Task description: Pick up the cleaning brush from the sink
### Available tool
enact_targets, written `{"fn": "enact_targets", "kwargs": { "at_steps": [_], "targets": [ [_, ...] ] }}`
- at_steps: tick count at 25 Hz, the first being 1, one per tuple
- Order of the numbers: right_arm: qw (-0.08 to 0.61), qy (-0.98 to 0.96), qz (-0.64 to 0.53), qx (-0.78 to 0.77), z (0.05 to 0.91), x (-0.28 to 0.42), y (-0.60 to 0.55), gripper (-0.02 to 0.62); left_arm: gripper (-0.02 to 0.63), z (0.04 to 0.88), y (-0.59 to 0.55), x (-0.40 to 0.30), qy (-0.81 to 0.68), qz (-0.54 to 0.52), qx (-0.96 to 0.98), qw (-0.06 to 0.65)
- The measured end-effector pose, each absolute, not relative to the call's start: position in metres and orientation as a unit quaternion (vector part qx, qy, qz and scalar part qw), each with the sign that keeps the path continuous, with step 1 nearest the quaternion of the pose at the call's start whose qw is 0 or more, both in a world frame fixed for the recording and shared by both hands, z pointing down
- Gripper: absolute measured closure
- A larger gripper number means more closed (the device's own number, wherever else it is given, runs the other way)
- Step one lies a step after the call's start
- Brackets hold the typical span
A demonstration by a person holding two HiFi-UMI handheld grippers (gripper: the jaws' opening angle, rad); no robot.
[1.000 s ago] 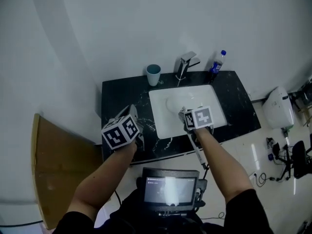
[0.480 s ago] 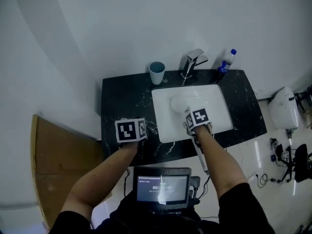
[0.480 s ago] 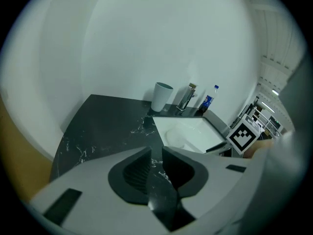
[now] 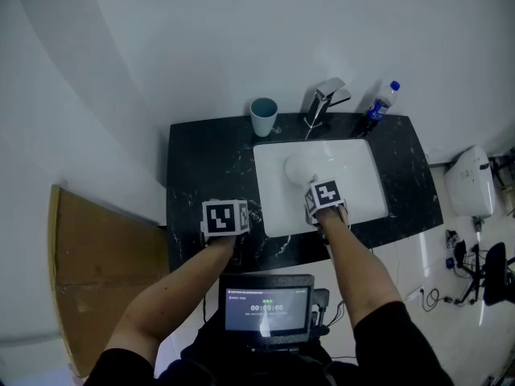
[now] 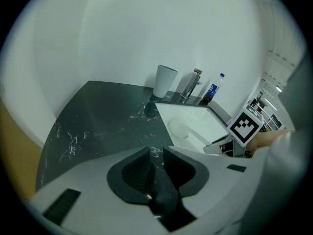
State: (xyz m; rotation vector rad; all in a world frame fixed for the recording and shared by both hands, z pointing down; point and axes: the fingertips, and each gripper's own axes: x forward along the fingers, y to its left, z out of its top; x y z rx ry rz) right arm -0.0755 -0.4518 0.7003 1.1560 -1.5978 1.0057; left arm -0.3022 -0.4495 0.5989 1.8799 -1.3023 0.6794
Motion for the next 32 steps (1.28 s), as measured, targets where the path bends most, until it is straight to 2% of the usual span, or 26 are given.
{"fn": "enact_targets", "kwargs": {
  "at_steps": [6,11,14,16,25,32],
  "targets": [
    [0.427,-0.643,0.412,0.485,0.694,-0.071,-0.450,0.518,0.515,0.594,-0.448,-0.298,-0.488,0.248,0.747,0.376],
    [0.371,-0.658,0.422,0.501,0.669,-0.071,-0.448,0.518,0.515,0.580,-0.450,-0.294,-0.490,0.242,0.768,0.335],
    [0.335,-0.684,0.409,0.503,0.648,-0.071,-0.452,0.518,0.558,0.560,-0.454,-0.285,-0.495,0.209,0.789,0.297],
    [0.323,-0.705,0.398,0.490,0.641,-0.070,-0.445,0.518,0.560,0.545,-0.442,-0.282,-0.512,0.183,0.794,0.272],
    [0.257,-0.811,0.323,0.415,0.584,0.018,-0.405,0.518,0.604,0.472,-0.380,-0.190,-0.594,0.077,0.784,0.161],
    [0.179,-0.866,0.260,0.389,0.524,0.064,-0.365,0.518,0.606,0.445,-0.305,-0.140,-0.637,0.070,0.760,0.104]
  ]
}}
